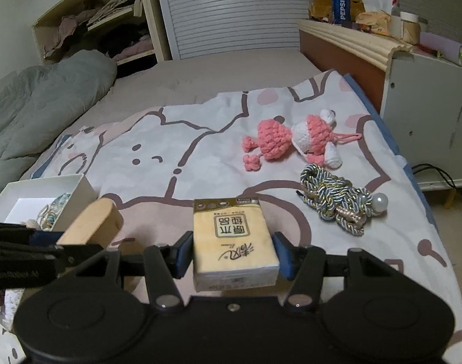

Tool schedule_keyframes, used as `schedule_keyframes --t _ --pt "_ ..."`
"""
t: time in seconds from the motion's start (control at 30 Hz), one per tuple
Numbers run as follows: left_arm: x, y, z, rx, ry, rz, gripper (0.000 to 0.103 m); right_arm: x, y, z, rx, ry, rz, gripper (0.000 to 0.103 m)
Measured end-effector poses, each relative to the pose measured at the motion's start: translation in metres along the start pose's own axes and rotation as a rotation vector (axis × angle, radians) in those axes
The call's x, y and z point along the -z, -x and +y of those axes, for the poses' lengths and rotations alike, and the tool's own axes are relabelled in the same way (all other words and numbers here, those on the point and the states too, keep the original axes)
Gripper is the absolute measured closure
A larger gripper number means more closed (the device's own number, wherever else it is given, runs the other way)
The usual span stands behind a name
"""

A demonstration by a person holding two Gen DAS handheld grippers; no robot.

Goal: Organize objects
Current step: 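Carry the wooden block and tissue pack over the white box with both tools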

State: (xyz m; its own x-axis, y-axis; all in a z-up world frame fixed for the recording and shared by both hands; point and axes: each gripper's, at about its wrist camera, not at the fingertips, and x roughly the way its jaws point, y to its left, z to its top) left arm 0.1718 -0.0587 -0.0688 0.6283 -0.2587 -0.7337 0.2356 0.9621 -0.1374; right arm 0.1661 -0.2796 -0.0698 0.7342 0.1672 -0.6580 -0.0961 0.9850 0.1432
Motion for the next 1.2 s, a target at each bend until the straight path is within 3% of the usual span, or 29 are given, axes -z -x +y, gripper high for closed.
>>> schedule_keyframes --t 0.43,1.2 --pt "0.0 0.072 0.039 -0.03 0.034 -0.098 0.058 -0.021 0.042 0.045 0.0 0.034 -0.082 0.047" --pt "0.049 0.168 0.201 -0.231 0.166 -0.117 0.058 -0.006 0.033 0.21 -0.154 0.121 -0.05 0.047"
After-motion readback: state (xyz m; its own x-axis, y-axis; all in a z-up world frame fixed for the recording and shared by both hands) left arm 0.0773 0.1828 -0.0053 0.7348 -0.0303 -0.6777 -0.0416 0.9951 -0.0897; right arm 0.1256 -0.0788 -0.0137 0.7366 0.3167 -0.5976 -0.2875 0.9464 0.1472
